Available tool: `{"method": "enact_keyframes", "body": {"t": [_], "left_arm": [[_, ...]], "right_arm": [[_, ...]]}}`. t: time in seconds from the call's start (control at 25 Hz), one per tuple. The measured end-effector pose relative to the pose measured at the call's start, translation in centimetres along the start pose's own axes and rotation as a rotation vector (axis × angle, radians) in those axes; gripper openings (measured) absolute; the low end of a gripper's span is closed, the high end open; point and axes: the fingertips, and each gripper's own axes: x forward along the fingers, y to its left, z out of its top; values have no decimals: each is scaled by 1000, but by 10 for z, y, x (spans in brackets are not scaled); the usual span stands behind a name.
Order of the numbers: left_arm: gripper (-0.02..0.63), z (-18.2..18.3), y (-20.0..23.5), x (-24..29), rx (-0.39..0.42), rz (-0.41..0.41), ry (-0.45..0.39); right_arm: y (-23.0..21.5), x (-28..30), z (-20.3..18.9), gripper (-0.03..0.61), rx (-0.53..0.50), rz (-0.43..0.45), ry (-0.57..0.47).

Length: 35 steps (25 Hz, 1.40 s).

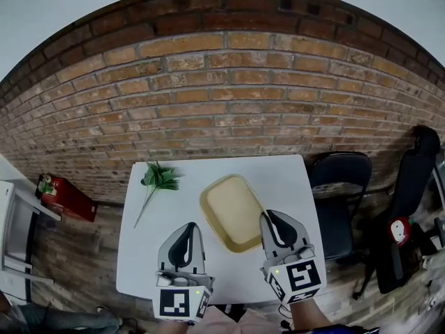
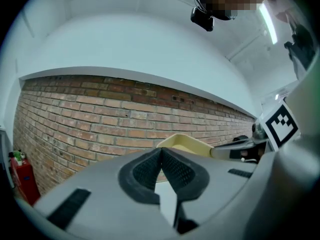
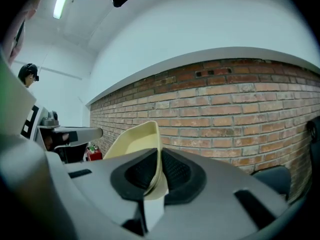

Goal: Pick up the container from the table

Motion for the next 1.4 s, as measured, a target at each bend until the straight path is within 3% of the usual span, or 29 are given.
{"method": "enact_keyframes", "body": {"t": [0.68, 1.4], "left_arm": [[8, 49, 8, 3, 12, 11, -91], [8, 66, 17, 12, 41, 31, -141]], "right_arm": [[-4, -13, 58, 29, -42, -15, -135], [-7, -17, 81, 26, -69, -43, -189]]}}
